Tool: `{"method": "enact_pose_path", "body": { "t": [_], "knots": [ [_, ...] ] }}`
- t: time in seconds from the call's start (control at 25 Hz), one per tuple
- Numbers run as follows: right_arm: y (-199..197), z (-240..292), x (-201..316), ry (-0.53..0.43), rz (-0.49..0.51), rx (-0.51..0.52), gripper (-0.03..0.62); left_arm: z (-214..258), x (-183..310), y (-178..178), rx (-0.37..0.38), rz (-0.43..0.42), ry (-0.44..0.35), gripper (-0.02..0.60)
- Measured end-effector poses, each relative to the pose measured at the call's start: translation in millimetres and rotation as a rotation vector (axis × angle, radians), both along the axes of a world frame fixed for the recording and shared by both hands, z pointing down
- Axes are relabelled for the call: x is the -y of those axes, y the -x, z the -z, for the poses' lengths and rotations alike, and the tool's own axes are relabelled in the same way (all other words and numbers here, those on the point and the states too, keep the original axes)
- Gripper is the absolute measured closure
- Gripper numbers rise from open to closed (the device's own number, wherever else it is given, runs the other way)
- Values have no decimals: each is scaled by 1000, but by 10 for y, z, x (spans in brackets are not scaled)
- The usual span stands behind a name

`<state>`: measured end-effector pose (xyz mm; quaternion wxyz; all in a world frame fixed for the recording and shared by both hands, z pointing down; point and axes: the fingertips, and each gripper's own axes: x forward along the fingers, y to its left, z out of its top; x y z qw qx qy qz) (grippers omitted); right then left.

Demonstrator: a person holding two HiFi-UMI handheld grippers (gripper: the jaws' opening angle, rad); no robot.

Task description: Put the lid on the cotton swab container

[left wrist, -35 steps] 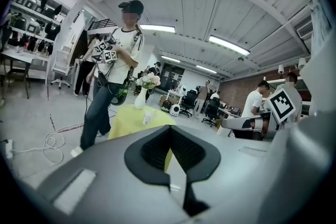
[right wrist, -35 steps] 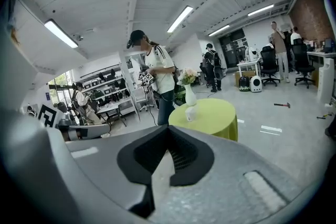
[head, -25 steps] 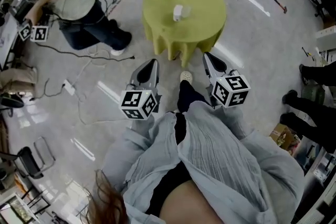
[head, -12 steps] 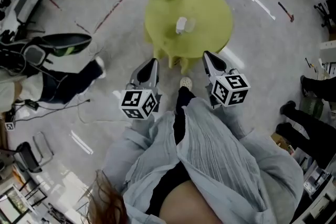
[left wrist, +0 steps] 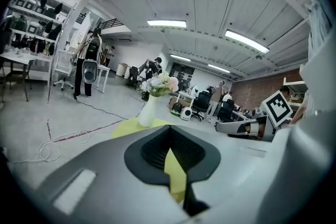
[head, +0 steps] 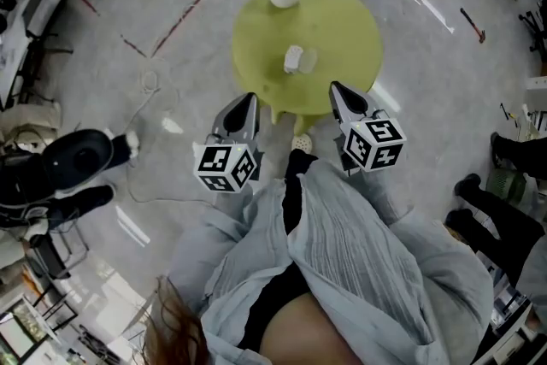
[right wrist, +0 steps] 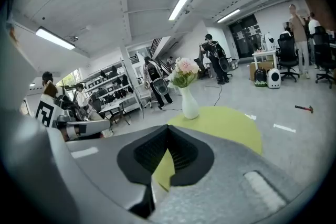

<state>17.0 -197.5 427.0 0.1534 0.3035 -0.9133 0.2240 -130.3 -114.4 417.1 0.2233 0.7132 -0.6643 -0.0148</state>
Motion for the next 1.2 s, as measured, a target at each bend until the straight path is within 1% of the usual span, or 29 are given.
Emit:
{"method": "enact_pose_path", "body": {
  "t": [0.24,0.36,0.52,0.64,0.76,0.84,1.04,1.2],
  "knots": [
    [20,-90,316,15,-1,9,592,-31,353,-37,15,-21,10,566],
    [32,-187,368,26,-4,4,592,-113,432,-48,25,-37,29,566],
    [10,-275,394,34,-37,3,592,-207,473,-39,42,-79,63,566],
    [4,-341,418,44,-77,0,592,-276,554,-10,17,-117,78,566],
    [35,-455,476,42,-118,-11,592,-346,686,-8,-4,-175,75,566],
    [63,-547,497,45,-144,-19,592,-406,761,0,6,-224,82,566],
    [79,-762,504,81,-251,-47,592,-557,953,39,15,-379,115,566],
    [83,-900,531,110,-310,-54,592,-664,1090,65,46,-482,127,566]
  ]
}}
